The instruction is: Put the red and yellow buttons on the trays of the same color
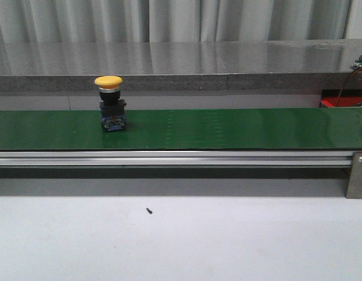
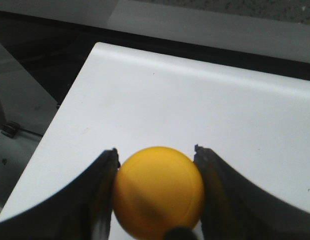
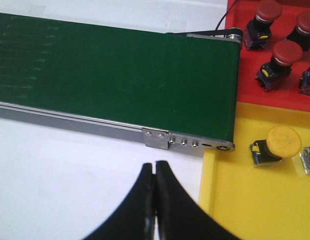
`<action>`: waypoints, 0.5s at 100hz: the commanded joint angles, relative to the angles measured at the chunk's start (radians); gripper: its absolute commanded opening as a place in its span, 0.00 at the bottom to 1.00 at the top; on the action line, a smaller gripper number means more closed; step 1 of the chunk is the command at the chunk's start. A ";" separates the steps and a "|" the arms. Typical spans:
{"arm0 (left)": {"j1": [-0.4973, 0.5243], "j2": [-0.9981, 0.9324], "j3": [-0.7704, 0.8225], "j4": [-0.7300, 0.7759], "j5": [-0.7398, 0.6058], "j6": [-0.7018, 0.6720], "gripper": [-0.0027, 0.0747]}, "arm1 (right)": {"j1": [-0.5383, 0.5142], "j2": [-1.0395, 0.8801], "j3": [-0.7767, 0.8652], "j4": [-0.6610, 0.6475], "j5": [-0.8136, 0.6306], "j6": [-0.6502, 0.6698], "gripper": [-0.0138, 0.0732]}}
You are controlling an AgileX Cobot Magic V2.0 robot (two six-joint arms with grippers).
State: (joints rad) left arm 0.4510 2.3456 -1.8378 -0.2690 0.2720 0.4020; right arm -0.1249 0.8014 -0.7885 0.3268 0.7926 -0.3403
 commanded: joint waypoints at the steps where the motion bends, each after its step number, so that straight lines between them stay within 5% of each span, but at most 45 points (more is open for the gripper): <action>1: -0.003 -0.073 -0.032 -0.008 -0.063 -0.007 0.35 | 0.001 -0.008 -0.026 0.012 -0.049 -0.008 0.08; 27: -0.003 -0.087 -0.032 -0.007 -0.053 -0.007 0.19 | 0.001 -0.008 -0.026 0.012 -0.049 -0.008 0.08; 50: -0.003 -0.179 -0.032 -0.004 0.028 -0.007 0.18 | 0.001 -0.008 -0.026 0.012 -0.049 -0.008 0.08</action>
State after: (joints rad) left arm 0.4510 2.2941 -1.8378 -0.2653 0.3310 0.4020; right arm -0.1249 0.8014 -0.7885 0.3268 0.7926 -0.3403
